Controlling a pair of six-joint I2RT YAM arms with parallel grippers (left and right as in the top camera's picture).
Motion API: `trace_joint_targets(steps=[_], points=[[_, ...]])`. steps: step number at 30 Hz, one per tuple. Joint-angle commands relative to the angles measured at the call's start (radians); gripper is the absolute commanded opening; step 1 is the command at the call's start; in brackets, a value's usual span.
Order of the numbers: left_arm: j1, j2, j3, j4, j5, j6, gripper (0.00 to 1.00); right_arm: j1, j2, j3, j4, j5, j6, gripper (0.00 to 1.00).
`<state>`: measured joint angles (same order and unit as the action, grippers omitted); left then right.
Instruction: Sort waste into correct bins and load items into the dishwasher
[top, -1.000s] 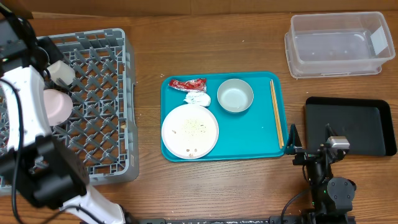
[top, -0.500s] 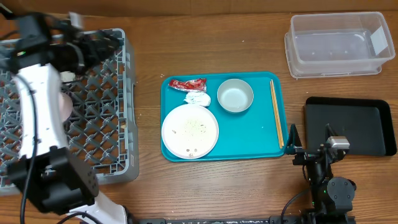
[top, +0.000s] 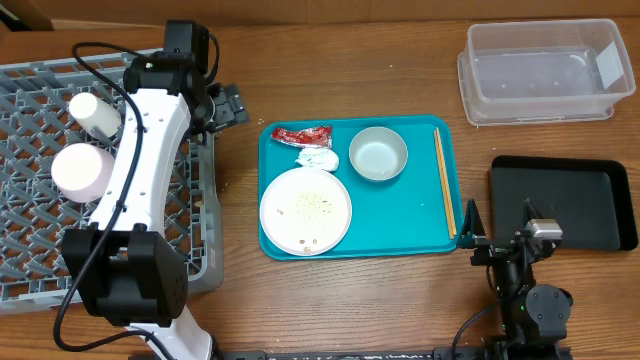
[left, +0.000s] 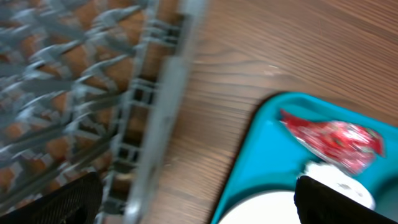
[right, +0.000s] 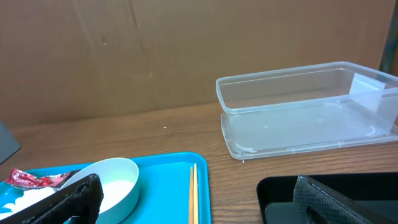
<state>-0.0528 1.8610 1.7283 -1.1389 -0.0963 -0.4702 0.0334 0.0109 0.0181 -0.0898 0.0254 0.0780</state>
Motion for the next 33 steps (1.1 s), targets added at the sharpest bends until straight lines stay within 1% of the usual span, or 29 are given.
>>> trace_joint_targets(steps=[1, 5, 9, 13, 15, 16, 17, 18, 19, 20, 22, 23, 24, 27, 28, 30, 31, 33], points=[[0.001, 0.015, 0.002, -0.017, -0.132, -0.114, 1.0, -0.003, -0.008, -0.01, 0.007, -0.002, 0.004, 1.0], [-0.001, 0.016, -0.017, -0.019, -0.131, -0.102, 1.0, -0.003, -0.008, -0.01, 0.007, -0.002, 0.004, 1.0], [-0.001, 0.016, -0.153, 0.049, -0.114, -0.088, 0.95, -0.003, -0.008, -0.01, 0.007, -0.002, 0.004, 1.0], [-0.001, 0.016, -0.261, 0.181, 0.012, 0.033, 0.92, -0.003, -0.008, -0.01, 0.007, -0.002, 0.004, 1.0], [-0.001, 0.016, -0.299, 0.232, 0.039, 0.06, 0.89, -0.003, -0.008, -0.01, 0.007, -0.002, 0.004, 1.0], [-0.001, 0.016, -0.312, 0.25, 0.039, 0.069, 0.85, -0.003, -0.008, -0.01, 0.007, -0.002, 0.004, 1.0], [-0.001, 0.016, -0.328, 0.272, 0.039, 0.08, 0.78, -0.003, -0.008, -0.01, 0.007, -0.002, 0.005, 1.0], [-0.001, 0.016, -0.34, 0.291, 0.039, 0.095, 0.75, -0.003, -0.008, -0.01, 0.007, -0.002, 0.004, 1.0], [-0.001, 0.016, -0.359, 0.319, 0.038, 0.121, 0.68, -0.003, -0.008, -0.01, 0.007, -0.002, 0.004, 1.0], [0.0, 0.016, -0.369, 0.333, 0.038, 0.135, 0.64, -0.003, -0.008, -0.01, 0.007, -0.002, 0.004, 1.0], [0.0, 0.016, -0.382, 0.343, 0.034, 0.135, 0.6, -0.003, -0.008, -0.01, 0.007, -0.002, 0.004, 1.0], [0.0, 0.016, -0.386, 0.344, 0.034, 0.135, 0.49, -0.003, -0.008, -0.01, 0.007, -0.002, 0.004, 1.0], [0.0, 0.016, -0.387, 0.346, 0.034, 0.135, 0.4, -0.003, -0.008, -0.01, 0.007, -0.002, 0.005, 1.0], [0.0, 0.016, -0.389, 0.344, 0.034, 0.135, 0.22, -0.003, -0.008, -0.01, 0.007, -0.002, 0.004, 1.0], [0.0, 0.016, -0.39, 0.341, 0.034, 0.135, 0.18, -0.003, -0.008, -0.01, 0.007, -0.002, 0.005, 1.0], [0.0, 0.016, -0.391, 0.319, 0.035, 0.134, 0.11, -0.003, -0.008, -0.01, 0.007, -0.002, 0.004, 1.0], [0.0, 0.016, -0.391, 0.309, 0.037, 0.134, 0.04, -0.003, -0.008, -0.01, 0.007, -0.002, 0.004, 1.0], [0.0, 0.016, -0.391, 0.292, 0.042, 0.135, 0.04, -0.003, -0.008, -0.01, 0.007, -0.002, 0.004, 1.0]])
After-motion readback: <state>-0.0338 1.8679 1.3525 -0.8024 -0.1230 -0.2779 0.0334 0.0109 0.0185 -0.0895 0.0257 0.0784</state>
